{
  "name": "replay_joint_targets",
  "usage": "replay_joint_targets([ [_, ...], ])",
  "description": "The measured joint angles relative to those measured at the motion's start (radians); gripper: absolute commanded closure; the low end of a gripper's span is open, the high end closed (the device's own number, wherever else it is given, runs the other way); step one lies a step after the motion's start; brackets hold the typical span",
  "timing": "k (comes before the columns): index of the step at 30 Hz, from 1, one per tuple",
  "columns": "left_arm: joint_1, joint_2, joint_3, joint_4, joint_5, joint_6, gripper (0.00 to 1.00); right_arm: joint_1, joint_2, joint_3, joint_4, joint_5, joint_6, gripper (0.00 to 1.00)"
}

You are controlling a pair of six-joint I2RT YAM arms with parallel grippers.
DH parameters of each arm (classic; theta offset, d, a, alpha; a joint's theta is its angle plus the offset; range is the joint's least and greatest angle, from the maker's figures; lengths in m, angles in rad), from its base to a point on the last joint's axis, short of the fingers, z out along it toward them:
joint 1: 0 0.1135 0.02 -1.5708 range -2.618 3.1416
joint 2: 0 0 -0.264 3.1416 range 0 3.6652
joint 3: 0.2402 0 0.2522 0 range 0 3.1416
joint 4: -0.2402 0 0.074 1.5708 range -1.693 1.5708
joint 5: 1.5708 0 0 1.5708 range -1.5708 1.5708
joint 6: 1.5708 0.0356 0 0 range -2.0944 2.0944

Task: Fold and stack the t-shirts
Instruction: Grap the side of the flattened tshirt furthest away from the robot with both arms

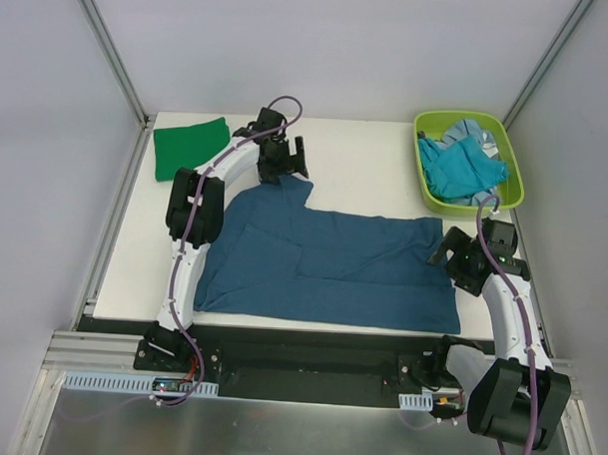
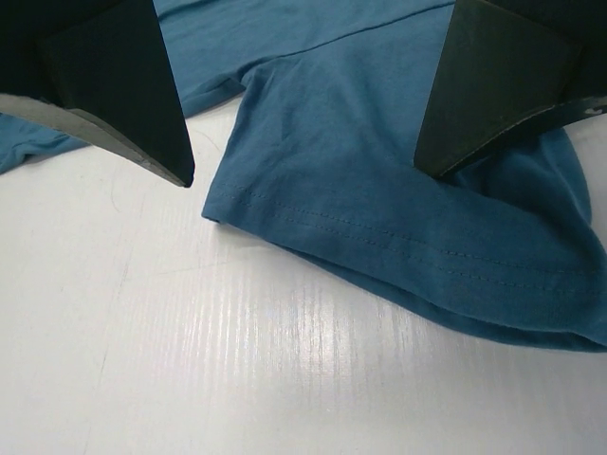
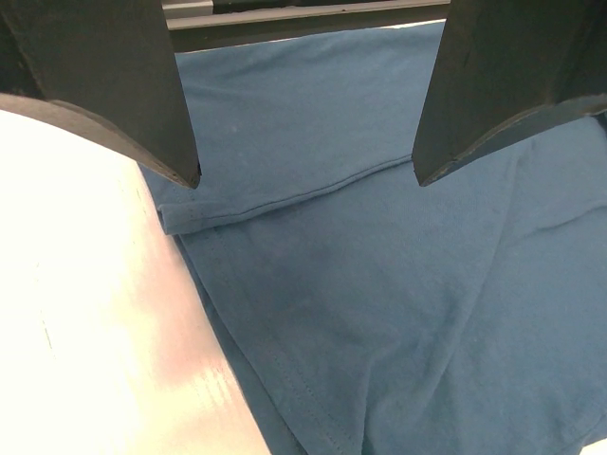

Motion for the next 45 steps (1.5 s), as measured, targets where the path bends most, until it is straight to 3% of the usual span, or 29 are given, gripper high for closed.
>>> replay_joint_targets([
  [12, 0.013, -0.068, 0.045, -0.027, -0.089, 0.205, 0.01, 0.000, 0.000, 0.000, 0.001, 0.000, -0.022, 0.04],
  [22, 0.140, 0.073, 0.274, -0.015, 0.006, 0.165, 0.04, 0.000, 0.000, 0.003, 0.007, 0.003, -0.027, 0.04],
  [26, 0.176, 0.168, 0.318, -0.017, 0.066, 0.151, 0.21, 0.000, 0.000, 0.003, 0.007, 0.008, -0.027, 0.04],
  [28, 0.175, 0.197, 0.318, -0.026, 0.084, 0.149, 0.25, 0.000, 0.000, 0.003, 0.007, 0.013, -0.027, 0.04],
  [30, 0.172, 0.203, 0.323, -0.021, 0.098, 0.146, 0.30, 0.000, 0.000, 0.003, 0.007, 0.015, -0.027, 0.04],
  [33, 0.163, 0.204, 0.325, -0.019, 0.120, 0.142, 0.47, 0.000, 0.000, 0.003, 0.007, 0.023, -0.027, 0.04],
  [39, 0.150, 0.212, 0.319, -0.023, 0.181, 0.145, 0.67, 0.000, 0.000, 0.003, 0.006, 0.045, -0.026, 0.04],
  [45, 0.149, 0.208, 0.272, -0.008, 0.200, 0.164, 0.60, 0.000, 0.001, 0.003, 0.006, 0.046, -0.025, 0.04],
])
